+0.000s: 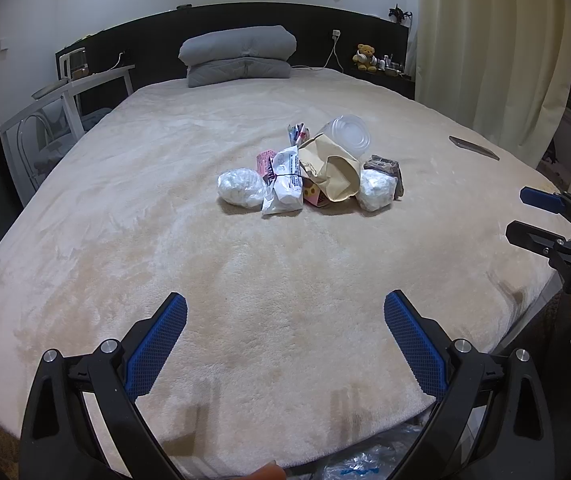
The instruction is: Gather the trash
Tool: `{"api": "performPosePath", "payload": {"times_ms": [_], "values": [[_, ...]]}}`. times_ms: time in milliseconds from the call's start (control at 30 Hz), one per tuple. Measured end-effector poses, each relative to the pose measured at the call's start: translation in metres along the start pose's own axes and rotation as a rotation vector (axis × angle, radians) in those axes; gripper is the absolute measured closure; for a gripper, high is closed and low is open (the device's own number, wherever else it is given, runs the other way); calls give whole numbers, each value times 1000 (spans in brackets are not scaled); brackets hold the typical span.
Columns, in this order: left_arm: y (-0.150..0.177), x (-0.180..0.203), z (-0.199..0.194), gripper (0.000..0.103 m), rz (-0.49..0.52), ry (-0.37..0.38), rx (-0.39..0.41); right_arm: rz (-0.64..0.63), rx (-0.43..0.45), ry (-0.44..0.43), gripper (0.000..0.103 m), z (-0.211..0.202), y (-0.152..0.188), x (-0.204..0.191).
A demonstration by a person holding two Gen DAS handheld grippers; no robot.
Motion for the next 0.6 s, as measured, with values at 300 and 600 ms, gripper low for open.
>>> {"api": "performPosePath", "payload": {"times_ms": [300, 600], "values": [[0, 1, 2, 6, 1, 4, -2, -8, -3, -1, 5, 0, 0, 0], [1, 0, 4, 6, -11, 4, -10, -8, -16, 1, 5, 4, 1, 0]]}}
Point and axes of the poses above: each gripper's, at about its wrist camera, not at the fingertips, and z roughly the way its jaws point, x to its right, y to its underside, the point moved 6 cm from there along z, roughly the way its jaws point, and after that the axes turned 9 degrees about z, right-handed, at the moved point
